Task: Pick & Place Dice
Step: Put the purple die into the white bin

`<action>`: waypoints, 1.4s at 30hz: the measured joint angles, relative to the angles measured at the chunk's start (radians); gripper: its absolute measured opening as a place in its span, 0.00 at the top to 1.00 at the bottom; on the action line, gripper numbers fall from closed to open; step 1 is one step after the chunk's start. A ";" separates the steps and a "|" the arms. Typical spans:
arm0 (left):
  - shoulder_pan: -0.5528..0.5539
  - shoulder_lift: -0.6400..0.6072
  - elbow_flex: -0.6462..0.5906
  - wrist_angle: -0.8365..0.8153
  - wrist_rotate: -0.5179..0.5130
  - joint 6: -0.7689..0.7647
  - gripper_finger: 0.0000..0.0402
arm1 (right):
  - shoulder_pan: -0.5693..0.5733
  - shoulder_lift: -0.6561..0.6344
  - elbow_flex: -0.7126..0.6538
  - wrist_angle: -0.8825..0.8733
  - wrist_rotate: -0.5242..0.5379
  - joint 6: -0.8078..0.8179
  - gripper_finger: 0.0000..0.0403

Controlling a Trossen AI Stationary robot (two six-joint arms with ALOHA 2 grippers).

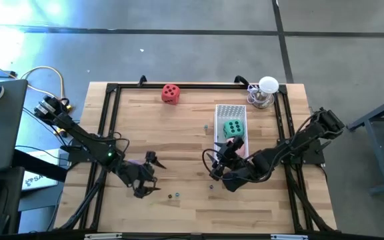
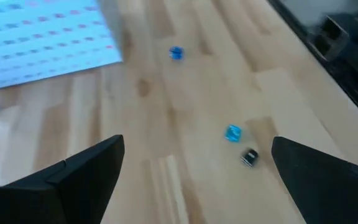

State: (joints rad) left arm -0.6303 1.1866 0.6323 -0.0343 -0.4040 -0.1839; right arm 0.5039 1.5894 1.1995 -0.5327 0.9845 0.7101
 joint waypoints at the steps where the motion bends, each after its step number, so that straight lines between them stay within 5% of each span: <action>1: 0.001 -0.001 0.000 0.002 -0.018 -0.004 0.00 | 0.000 0.000 0.000 0.000 0.000 0.000 0.42; 7: 0.006 -0.066 0.027 -0.060 0.079 0.046 0.00 | 0.000 0.000 0.000 0.000 0.000 0.000 0.42; 16: 0.024 -0.081 0.312 -0.686 0.238 -0.064 0.00 | -0.002 0.000 0.000 0.003 0.002 0.000 0.42; 22: -0.002 -0.065 0.328 -0.891 0.352 -0.009 0.00 | -0.002 0.000 0.000 0.007 0.002 0.000 0.42; 42: 0.040 -0.060 0.282 -1.020 0.347 -0.176 0.00 | -0.002 0.000 0.000 0.014 -0.023 -0.004 0.42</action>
State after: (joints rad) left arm -0.5907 1.1271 0.9142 -1.0546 -0.0570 -0.3601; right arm 0.5018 1.5898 1.1995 -0.5190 0.9611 0.7063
